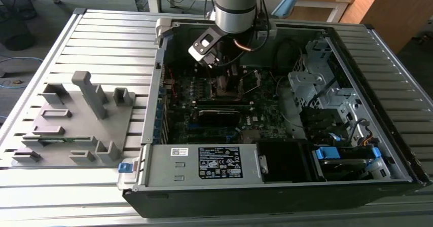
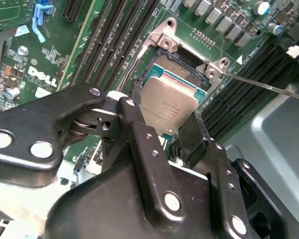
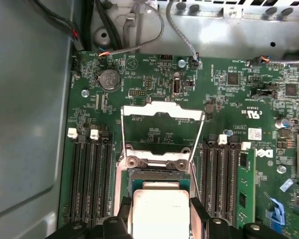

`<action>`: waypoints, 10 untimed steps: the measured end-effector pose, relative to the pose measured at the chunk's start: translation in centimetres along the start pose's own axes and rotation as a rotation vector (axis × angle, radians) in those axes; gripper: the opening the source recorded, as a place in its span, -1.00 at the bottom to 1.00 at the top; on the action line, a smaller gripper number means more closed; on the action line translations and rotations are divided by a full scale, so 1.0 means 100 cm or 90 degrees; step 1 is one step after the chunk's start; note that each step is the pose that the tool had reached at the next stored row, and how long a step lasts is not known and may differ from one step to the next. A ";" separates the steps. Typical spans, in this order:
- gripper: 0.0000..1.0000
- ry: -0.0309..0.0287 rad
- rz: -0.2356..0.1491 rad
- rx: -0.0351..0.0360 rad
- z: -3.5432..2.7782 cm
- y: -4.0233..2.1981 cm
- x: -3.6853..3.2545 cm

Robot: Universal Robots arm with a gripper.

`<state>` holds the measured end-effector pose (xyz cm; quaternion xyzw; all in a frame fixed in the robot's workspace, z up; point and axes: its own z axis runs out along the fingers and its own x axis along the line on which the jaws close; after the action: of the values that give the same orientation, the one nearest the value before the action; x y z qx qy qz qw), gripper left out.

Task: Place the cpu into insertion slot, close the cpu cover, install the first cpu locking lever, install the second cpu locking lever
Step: 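Place the cpu into insertion slot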

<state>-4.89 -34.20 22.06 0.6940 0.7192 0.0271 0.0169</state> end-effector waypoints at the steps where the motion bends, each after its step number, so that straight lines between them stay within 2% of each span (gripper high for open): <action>1: 0.08 -0.0007 0.000 0.0006 0.0014 -0.0001 0.0002; 3: 0.08 -0.0022 0.000 0.0018 0.0039 -0.0002 0.0004; 5: 0.08 -0.0052 0.000 0.0031 0.0056 -0.0003 0.0006; 10: 0.08 -0.0056 0.000 0.0039 0.0094 0.0011 0.0005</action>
<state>-4.72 -34.13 21.13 0.6940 0.7194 0.0218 0.0180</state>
